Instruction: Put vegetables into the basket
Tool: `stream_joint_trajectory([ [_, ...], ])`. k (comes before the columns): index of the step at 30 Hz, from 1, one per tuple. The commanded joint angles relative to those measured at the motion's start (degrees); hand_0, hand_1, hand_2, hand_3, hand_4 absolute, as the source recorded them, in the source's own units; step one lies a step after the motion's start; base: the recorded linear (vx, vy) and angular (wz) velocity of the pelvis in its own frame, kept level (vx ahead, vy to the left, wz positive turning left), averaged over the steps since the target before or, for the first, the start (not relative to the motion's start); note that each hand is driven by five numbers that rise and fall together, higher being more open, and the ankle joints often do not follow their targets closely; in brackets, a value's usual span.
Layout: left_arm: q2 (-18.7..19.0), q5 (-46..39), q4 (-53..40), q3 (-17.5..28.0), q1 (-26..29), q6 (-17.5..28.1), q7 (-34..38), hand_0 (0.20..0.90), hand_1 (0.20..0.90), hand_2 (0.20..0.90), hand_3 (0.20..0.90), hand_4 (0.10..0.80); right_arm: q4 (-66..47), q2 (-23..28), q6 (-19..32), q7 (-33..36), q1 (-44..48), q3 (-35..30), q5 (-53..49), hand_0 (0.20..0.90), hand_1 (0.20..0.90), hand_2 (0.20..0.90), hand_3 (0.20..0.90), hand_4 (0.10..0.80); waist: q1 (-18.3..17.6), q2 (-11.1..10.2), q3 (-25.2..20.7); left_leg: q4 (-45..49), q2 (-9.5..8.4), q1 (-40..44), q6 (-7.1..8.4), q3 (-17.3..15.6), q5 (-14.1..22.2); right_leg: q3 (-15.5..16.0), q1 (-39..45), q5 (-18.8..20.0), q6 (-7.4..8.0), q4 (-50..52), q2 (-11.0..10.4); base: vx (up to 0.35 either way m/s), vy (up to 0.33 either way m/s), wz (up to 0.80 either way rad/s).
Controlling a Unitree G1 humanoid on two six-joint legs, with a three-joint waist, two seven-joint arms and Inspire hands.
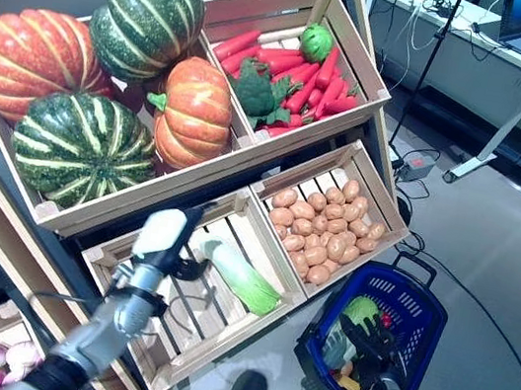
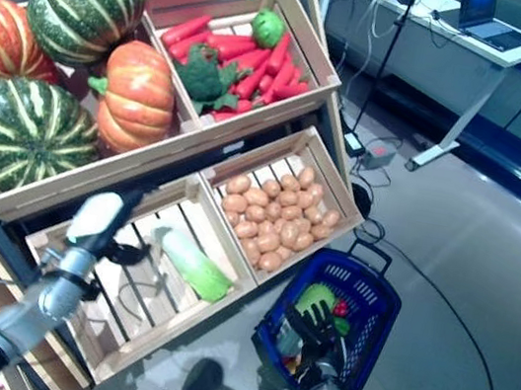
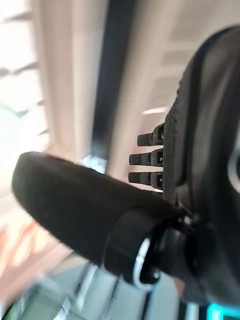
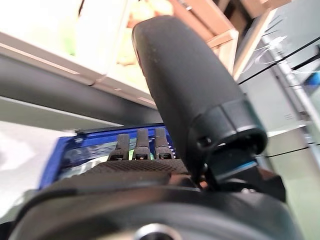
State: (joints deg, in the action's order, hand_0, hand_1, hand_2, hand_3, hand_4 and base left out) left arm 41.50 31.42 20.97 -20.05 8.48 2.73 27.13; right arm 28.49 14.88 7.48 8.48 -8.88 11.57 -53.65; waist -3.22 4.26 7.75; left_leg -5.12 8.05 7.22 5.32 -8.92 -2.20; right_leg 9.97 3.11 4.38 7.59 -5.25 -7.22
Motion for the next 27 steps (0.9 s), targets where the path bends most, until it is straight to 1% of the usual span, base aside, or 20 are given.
stream_joint_trajectory([
  [1, 3.4, 7.5, 3.7, -2.1, 11.8, -5.1, 4.2, 0.9, 0.9, 0.9, 0.9, 0.8, -5.4, 3.3, 2.0, -4.7, 4.5, 0.0, 3.6, 0.9, 0.9, 0.9, 0.9, 0.8, -3.6, -1.7, 0.0, 4.1, 1.68, -3.8, 2.07, -1.9, -0.9, -1.7, -1.4, -1.7, 1.23, 5.7, -5.7, -0.126, 0.152, -0.18],
  [2, 3.0, 7.6, 7.3, -4.2, 15.2, -6.0, 4.6, 0.9, 0.9, 0.9, 0.9, 0.8, -5.3, 4.4, 2.4, -4.3, 6.1, 0.4, 4.0, 0.9, 0.9, 0.9, 0.9, 0.8, -4.1, -1.3, 1.5, 7.2, 1.78, -6.3, 2.18, -1.5, -0.2, -2.6, -4.5, -3.2, 0.85, 9.9, -6.0, -0.188, 0.164, -0.18],
  [4, 3.3, 7.1, 11.0, -6.4, 19.5, -6.3, 5.5, 0.9, 0.9, 0.9, 0.9, 0.8, -5.1, 5.8, 2.5, -3.8, 8.6, 0.9, 3.5, 0.9, 0.9, 0.9, 0.9, 0.8, -4.6, -0.9, 3.9, 10.2, 1.85, -9.0, 2.48, -1.0, 0.2, -3.6, -7.8, -4.6, 0.57, 14.1, -6.3, -0.239, 0.142, -0.14],
  [5, 4.0, 3.7, 15.1, -8.7, 23.9, -6.7, 6.6, 0.9, 0.9, 0.9, 0.9, 0.8, -4.7, 7.1, 2.6, -3.4, 11.1, 1.3, 2.8, 0.9, 0.9, 0.9, 0.9, 0.8, -5.4, -0.9, 6.7, 13.3, 2.0, -11.6, 2.61, -1.1, 1.1, -4.8, -10.9, -5.8, 0.23, 17.6, -6.6, -0.29, 0.108, -0.18],
  [6, 4.0, 3.3, 17.1, -8.9, 26.1, -7.2, 6.8, 0.9, 0.9, 0.9, 0.9, 0.8, -4.9, 7.7, 2.6, -3.0, 11.9, 1.5, 2.6, 0.9, 0.9, 0.9, 0.9, 0.8, -5.9, -1.2, 8.3, 15.7, 2.12, -13.6, 2.67, -1.1, 1.5, -5.6, -12.9, -6.0, 0.08, 19.4, -6.8, -0.296, 0.086, -0.16],
  [8, 4.6, 2.1, 18.2, -9.8, 28.4, -8.0, 7.1, 0.9, 0.9, 0.9, 0.9, 0.8, -4.9, 8.5, 2.8, -3.1, 12.9, 1.7, 2.4, 0.9, 0.9, 0.9, 0.9, 0.8, -6.5, -1.5, 9.9, 19.3, 2.4, -16.2, 2.67, -1.3, 2.6, -6.2, -15.6, -6.5, -0.17, 22.0, -7.2, -0.234, 0.052, -0.09],
  [9, 5.1, 2.7, 20.2, -11.0, 31.7, -8.1, 7.7, 0.9, 0.9, 0.9, 0.9, 0.8, -4.5, 9.3, 2.8, -3.1, 14.5, 1.8, 2.2, 0.9, 0.9, 0.9, 0.9, 0.8, -7.1, -1.8, 11.8, 22.8, 3.07, -19.2, 2.7, -1.8, 3.6, -6.9, -18.9, -7.1, -0.55, 25.1, -7.4, -0.307, 0.06, -0.16],
  [11, 7.0, 4.1, 22.5, -14.2, 37.6, -9.2, 6.5, 0.9, 0.9, 0.9, 0.9, 0.8, -3.4, 10.7, 3.0, -4.0, 17.3, 2.0, 0.9, 0.9, 0.9, 0.9, 0.9, 0.8, -7.9, -2.7, 14.4, 28.2, 4.18, -23.5, 2.79, -1.7, 5.4, -8.0, -23.2, -8.2, -0.91, 29.9, -7.6, -0.27, 0.037, -0.04],
  [12, 7.3, 4.7, 22.8, -14.8, 38.5, -9.3, 6.1, 0.9, 0.9, 0.9, 0.9, 0.8, -3.3, 10.8, 3.1, -4.1, 17.7, 1.9, 0.7, 0.9, 0.9, 0.9, 0.9, 0.8, -8.0, -2.8, 14.7, 28.9, 4.34, -24.1, 2.7, -1.7, 5.7, -8.1, -23.9, -8.4, -0.96, 30.6, -7.6, -0.152, 0.018, 0.08],
  [15, 9.3, 6.3, 25.3, -17.5, 44.2, -8.3, 5.8, 0.9, 0.9, 0.9, 0.9, 0.8, -2.7, 11.9, 3.7, -5.2, 19.2, 1.3, -0.3, 0.9, 0.9, 0.9, 0.9, 0.8, -8.5, -3.7, 17.0, 34.3, 5.25, -28.8, 2.3, -1.5, 7.7, -9.3, -28.5, -9.7, -1.12, 35.8, -7.9, -0.15, 0.023, -0.1],
  [17, 9.9, 7.2, 25.6, -18.7, 46.3, -8.4, 5.4, 0.9, 0.9, 0.9, 0.9, 0.8, -2.2, 12.1, 4.1, -5.8, 19.7, 0.9, -0.5, 0.9, 0.9, 0.9, 0.9, 0.8, -8.6, -3.9, 18.0, 36.4, 5.39, -30.7, 2.25, -1.1, 8.6, -9.8, -30.2, -10.4, -0.95, 37.9, -8.2, -0.13, 0.008, -0.09],
  [19, 10.5, 7.5, 26.2, -19.9, 48.2, -8.5, 5.9, 0.9, 0.9, 0.9, 0.9, 0.8, -2.1, 12.6, 4.2, -6.2, 19.9, 0.5, -1.0, 0.9, 0.9, 0.9, 0.9, 0.8, -8.9, -4.2, 19.0, 39.0, 5.91, -33.2, 2.15, -0.9, 9.7, -10.4, -32.5, -10.9, -0.93, 40.0, -8.2, -0.109, -0.002, -0.02],
  [22, 10.5, 8.7, 26.8, -20.2, 50.4, -8.7, 5.0, 0.9, 0.9, 0.9, 0.9, 0.8, -1.8, 12.9, 3.9, -6.3, 20.5, -0.2, -2.1, 0.9, 0.9, 0.9, 0.9, 0.8, -9.0, -4.4, 20.0, 42.2, 6.46, -35.9, 2.11, -0.6, 11.0, -10.6, -35.2, -11.6, -0.85, 42.9, -8.1, -0.086, -0.011, 0.0],
  [27, 10.0, 7.3, 29.5, -20.5, 52.3, -11.2, 2.9, 0.9, 0.9, 0.9, 0.9, 0.8, -1.9, 13.5, 2.7, -5.6, 21.7, -1.5, -3.5, 0.9, 0.9, 0.9, 0.9, 0.8, -9.2, -4.4, 21.1, 46.8, 6.99, -39.4, 2.27, -0.1, 13.2, -11.2, -38.5, -12.7, -0.56, 46.8, -8.4, -0.045, 0.012, 0.05],
])
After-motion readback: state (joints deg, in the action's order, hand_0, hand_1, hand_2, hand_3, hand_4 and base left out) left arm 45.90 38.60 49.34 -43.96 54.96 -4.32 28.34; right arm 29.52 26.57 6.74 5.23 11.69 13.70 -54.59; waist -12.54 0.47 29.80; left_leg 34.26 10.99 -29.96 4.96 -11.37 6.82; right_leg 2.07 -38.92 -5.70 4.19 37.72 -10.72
